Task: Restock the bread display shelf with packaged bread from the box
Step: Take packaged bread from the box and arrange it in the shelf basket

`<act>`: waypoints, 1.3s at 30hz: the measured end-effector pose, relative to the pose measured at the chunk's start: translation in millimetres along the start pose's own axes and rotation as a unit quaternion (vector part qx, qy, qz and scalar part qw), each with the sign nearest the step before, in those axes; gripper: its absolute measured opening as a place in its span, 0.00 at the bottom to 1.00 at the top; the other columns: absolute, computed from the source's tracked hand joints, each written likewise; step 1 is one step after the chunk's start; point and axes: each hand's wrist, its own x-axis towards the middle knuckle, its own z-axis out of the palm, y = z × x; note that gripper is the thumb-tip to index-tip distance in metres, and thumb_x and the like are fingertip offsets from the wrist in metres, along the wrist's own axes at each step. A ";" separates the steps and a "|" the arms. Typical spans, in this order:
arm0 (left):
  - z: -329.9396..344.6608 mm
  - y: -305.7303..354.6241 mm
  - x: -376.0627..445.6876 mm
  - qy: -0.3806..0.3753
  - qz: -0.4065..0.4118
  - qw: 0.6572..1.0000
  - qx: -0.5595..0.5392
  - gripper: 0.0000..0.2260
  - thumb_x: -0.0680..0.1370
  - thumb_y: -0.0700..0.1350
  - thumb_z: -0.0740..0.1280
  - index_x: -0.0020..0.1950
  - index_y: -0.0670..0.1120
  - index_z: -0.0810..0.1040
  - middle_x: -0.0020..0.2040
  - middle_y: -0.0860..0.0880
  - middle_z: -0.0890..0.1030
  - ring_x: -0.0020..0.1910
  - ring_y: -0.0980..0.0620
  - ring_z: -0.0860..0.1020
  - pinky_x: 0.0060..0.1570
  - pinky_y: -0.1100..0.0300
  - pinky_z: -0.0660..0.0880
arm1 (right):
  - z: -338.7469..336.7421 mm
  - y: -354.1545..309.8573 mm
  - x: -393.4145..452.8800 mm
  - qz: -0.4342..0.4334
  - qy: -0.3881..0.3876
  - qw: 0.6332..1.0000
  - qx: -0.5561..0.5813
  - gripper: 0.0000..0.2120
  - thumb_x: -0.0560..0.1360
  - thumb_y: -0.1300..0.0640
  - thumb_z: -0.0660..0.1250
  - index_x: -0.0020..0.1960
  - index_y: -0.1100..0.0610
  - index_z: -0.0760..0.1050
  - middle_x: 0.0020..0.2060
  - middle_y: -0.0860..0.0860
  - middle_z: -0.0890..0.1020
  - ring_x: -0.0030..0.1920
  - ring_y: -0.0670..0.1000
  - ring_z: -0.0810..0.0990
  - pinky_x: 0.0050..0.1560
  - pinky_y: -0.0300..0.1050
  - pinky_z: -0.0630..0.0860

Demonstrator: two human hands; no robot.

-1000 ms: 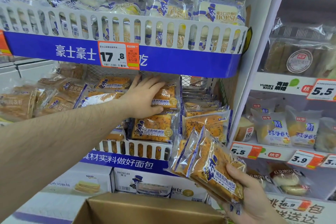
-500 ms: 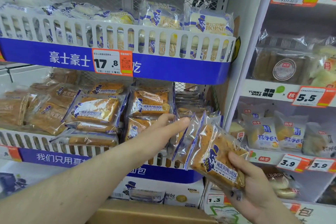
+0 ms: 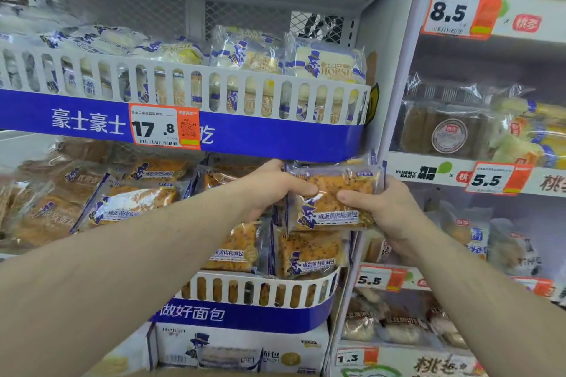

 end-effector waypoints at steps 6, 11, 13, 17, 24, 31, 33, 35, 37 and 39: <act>-0.8 -8.9 22.2 0.037 0.038 0.998 0.038 0.27 0.66 0.44 0.79 0.63 0.51 0.75 0.56 0.47 0.82 0.55 0.45 0.80 0.56 0.48 0.77 | 4.6 -2.3 15.6 -0.007 0.009 0.992 -0.123 0.24 0.63 0.57 0.83 0.55 0.52 0.77 0.47 0.48 0.87 0.45 0.48 0.86 0.48 0.47 0.83; -6.1 -14.9 28.7 0.060 0.078 0.992 0.075 0.21 0.73 0.38 0.75 0.63 0.49 0.74 0.54 0.47 0.81 0.51 0.48 0.80 0.53 0.51 0.78 | 12.5 -7.8 8.6 -0.032 0.042 0.950 -0.308 0.24 0.66 0.43 0.79 0.54 0.46 0.71 0.46 0.39 0.79 0.49 0.44 0.77 0.48 0.42 0.73; -9.2 -20.0 29.9 0.075 0.093 0.989 0.091 0.21 0.73 0.39 0.76 0.63 0.49 0.74 0.55 0.49 0.80 0.52 0.49 0.80 0.53 0.52 0.78 | 18.7 -7.0 7.4 -0.051 0.068 0.901 -0.425 0.26 0.66 0.33 0.74 0.56 0.45 0.71 0.47 0.42 0.78 0.51 0.47 0.76 0.48 0.44 0.72; -14.2 -24.4 32.2 0.095 0.108 0.983 0.111 0.23 0.72 0.40 0.77 0.64 0.50 0.73 0.57 0.50 0.78 0.54 0.50 0.78 0.55 0.52 0.77 | 27.1 -6.6 9.2 -0.059 0.070 0.853 -0.514 0.29 0.66 0.27 0.67 0.59 0.44 0.73 0.44 0.41 0.75 0.48 0.48 0.76 0.43 0.44 0.71; -13.5 -18.1 39.7 0.106 0.104 0.985 0.092 0.16 0.74 0.40 0.75 0.60 0.47 0.76 0.53 0.49 0.81 0.47 0.50 0.80 0.42 0.61 0.75 | 26.8 -9.5 31.7 -0.060 0.066 0.907 -0.412 0.21 0.66 0.37 0.76 0.51 0.49 0.77 0.39 0.42 0.77 0.43 0.48 0.77 0.44 0.42 0.71; -13.0 -21.3 54.0 0.103 0.124 0.968 0.194 0.18 0.75 0.44 0.74 0.63 0.50 0.74 0.56 0.50 0.80 0.54 0.51 0.78 0.50 0.58 0.76 | 33.3 4.6 45.3 -0.026 0.077 0.931 -0.355 0.25 0.68 0.46 0.79 0.59 0.55 0.75 0.51 0.49 0.82 0.53 0.52 0.81 0.51 0.46 0.77; -13.9 -21.3 55.3 0.106 0.133 0.955 0.241 0.21 0.75 0.46 0.74 0.66 0.49 0.72 0.58 0.50 0.78 0.57 0.50 0.77 0.52 0.58 0.75 | 36.2 5.0 48.4 0.000 0.076 0.945 -0.318 0.26 0.69 0.50 0.79 0.61 0.56 0.73 0.54 0.51 0.82 0.55 0.54 0.81 0.57 0.52 0.79; -14.4 -21.2 56.7 0.115 0.146 0.942 0.279 0.23 0.75 0.48 0.74 0.67 0.49 0.71 0.60 0.50 0.77 0.58 0.50 0.76 0.51 0.59 0.73 | 38.7 5.0 49.3 0.024 0.072 0.956 -0.284 0.23 0.70 0.55 0.77 0.60 0.55 0.70 0.54 0.52 0.80 0.55 0.55 0.80 0.58 0.55 0.78; -14.5 -21.5 58.5 0.125 0.157 0.931 0.305 0.25 0.75 0.49 0.74 0.68 0.48 0.70 0.61 0.49 0.77 0.58 0.51 0.76 0.52 0.59 0.73 | 39.7 7.2 50.7 0.033 0.073 0.960 -0.268 0.23 0.72 0.58 0.74 0.61 0.54 0.67 0.53 0.52 0.79 0.52 0.54 0.78 0.53 0.51 0.77; -13.9 -23.6 60.4 0.117 0.170 0.923 0.326 0.27 0.74 0.49 0.75 0.69 0.48 0.70 0.63 0.49 0.76 0.61 0.50 0.75 0.57 0.57 0.75 | 40.7 13.3 52.6 0.038 0.073 0.958 -0.276 0.24 0.72 0.57 0.73 0.64 0.55 0.67 0.54 0.52 0.79 0.52 0.54 0.78 0.52 0.50 0.77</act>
